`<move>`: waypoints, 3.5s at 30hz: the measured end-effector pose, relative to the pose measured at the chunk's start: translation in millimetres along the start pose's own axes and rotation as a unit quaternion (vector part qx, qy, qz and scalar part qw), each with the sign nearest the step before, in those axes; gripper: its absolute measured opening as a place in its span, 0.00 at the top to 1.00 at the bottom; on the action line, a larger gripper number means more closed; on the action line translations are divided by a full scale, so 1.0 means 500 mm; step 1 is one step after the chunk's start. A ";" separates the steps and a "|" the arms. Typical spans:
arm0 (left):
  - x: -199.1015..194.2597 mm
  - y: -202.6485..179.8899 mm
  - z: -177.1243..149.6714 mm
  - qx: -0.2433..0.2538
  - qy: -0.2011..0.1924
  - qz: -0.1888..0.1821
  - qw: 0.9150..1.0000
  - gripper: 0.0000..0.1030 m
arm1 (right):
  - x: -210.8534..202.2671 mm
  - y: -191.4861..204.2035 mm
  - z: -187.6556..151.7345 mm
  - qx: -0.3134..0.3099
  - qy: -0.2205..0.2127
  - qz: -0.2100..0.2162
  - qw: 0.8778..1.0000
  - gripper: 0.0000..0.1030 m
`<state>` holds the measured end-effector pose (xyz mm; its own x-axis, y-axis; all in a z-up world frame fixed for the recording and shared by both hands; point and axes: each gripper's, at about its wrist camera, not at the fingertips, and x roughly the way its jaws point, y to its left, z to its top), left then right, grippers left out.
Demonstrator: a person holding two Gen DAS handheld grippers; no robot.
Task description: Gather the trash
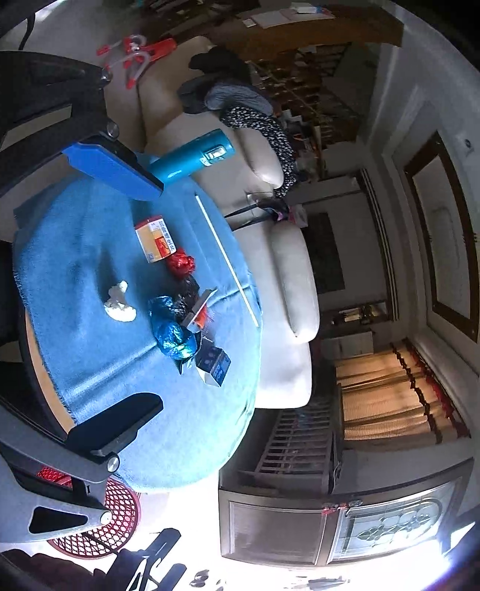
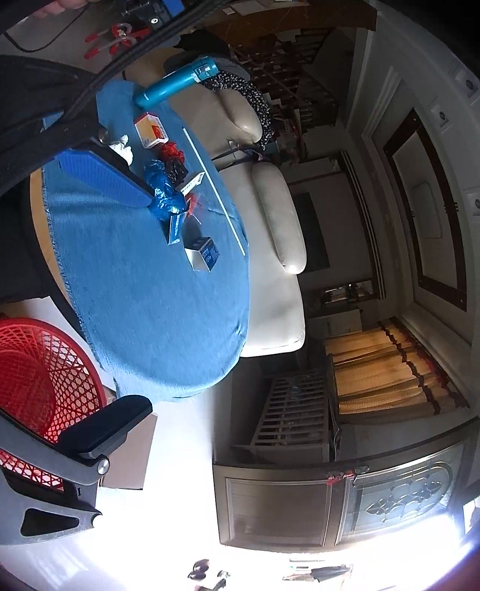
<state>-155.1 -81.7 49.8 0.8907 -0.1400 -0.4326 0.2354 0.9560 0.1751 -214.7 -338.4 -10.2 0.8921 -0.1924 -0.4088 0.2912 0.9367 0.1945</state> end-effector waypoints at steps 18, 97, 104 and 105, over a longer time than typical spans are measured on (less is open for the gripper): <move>-0.009 0.037 -0.011 -0.028 0.015 0.015 0.999 0.00 | -0.022 0.006 0.014 0.002 -0.004 0.008 1.000 0.00; 0.330 0.195 -0.128 -0.043 0.163 -0.054 0.984 0.00 | 0.743 0.298 -0.052 0.219 0.403 0.151 0.876 0.44; 0.374 0.156 -0.128 -0.019 0.180 -0.116 0.977 0.00 | 0.659 0.301 -0.025 0.129 0.354 0.168 0.911 0.49; 0.384 0.143 -0.127 -0.013 0.182 -0.127 0.975 0.00 | 0.633 0.290 -0.018 0.114 0.345 0.170 0.916 0.49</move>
<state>7.8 -23.8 -77.0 0.6069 -0.2761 -0.7452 0.4151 0.9098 0.0010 106.9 -260.8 -119.3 0.5371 0.4031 -0.7409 0.1710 0.8081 0.5637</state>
